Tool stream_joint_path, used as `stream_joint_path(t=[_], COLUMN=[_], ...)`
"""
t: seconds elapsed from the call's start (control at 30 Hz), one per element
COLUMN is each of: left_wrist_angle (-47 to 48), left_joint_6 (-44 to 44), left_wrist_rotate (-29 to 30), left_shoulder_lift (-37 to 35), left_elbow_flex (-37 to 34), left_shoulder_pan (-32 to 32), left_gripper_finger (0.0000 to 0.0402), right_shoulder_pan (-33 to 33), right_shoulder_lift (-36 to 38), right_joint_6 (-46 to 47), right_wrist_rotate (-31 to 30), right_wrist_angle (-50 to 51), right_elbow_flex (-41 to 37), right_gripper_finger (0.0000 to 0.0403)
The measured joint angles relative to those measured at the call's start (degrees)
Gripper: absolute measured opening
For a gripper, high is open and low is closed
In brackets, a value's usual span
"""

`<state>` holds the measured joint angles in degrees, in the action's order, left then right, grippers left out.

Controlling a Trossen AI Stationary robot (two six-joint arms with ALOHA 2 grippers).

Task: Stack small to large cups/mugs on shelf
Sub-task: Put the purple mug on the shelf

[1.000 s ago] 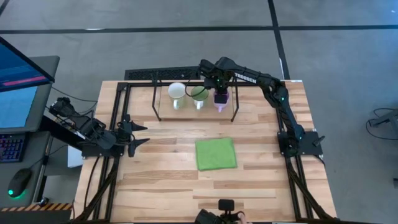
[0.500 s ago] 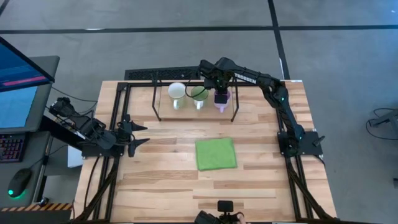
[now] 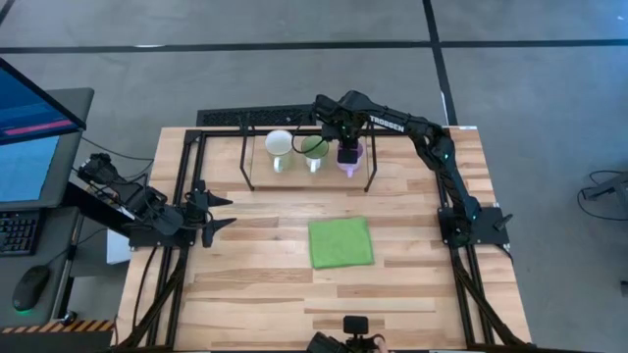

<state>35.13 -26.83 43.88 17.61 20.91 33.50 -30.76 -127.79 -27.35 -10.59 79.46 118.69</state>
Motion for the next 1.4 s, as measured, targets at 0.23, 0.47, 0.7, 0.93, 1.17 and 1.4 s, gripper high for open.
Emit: stream_joint_path(t=[0.23, 0.47, 0.7, 0.93, 1.17, 1.4], left_wrist_angle=[0.1, 0.1, 0.1, 0.1, 0.1, 0.1], left_joint_6=[0.0, 0.0, 0.0, 0.0, 0.0, 0.0], left_wrist_rotate=[0.0, 0.0, 0.0, 0.0, 0.0, 0.0], left_shoulder_lift=[0.0, 0.0, 0.0, 0.0, 0.0, 0.0], left_elbow_flex=[0.0, 0.0, 0.0, 0.0, 0.0, 0.0], left_shoulder_pan=[0.0, 0.0, 0.0, 0.0, 0.0, 0.0], left_gripper_finger=[0.0247, 0.0247, 0.0247, 0.0247, 0.0247, 0.0247], right_shoulder_pan=[0.0, 0.0, 0.0, 0.0, 0.4, 0.8], right_shoulder_lift=[0.0, 0.0, 0.0, 0.1, 0.2, 0.3], right_joint_6=[0.8, 1.4, 3.0, 3.8, 4.0, 3.5], right_wrist_rotate=[0.0, 0.0, 0.0, 0.0, 0.0, 0.1], right_wrist_angle=[0.0, 0.4, 3.2, 4.5, 4.6, 5.8], right_elbow_flex=[0.0, 0.0, 0.3, 0.4, 0.4, 3.9], right_gripper_finger=[0.0107, 0.0159, 0.0181, 0.0185, 0.0178, 0.0177])
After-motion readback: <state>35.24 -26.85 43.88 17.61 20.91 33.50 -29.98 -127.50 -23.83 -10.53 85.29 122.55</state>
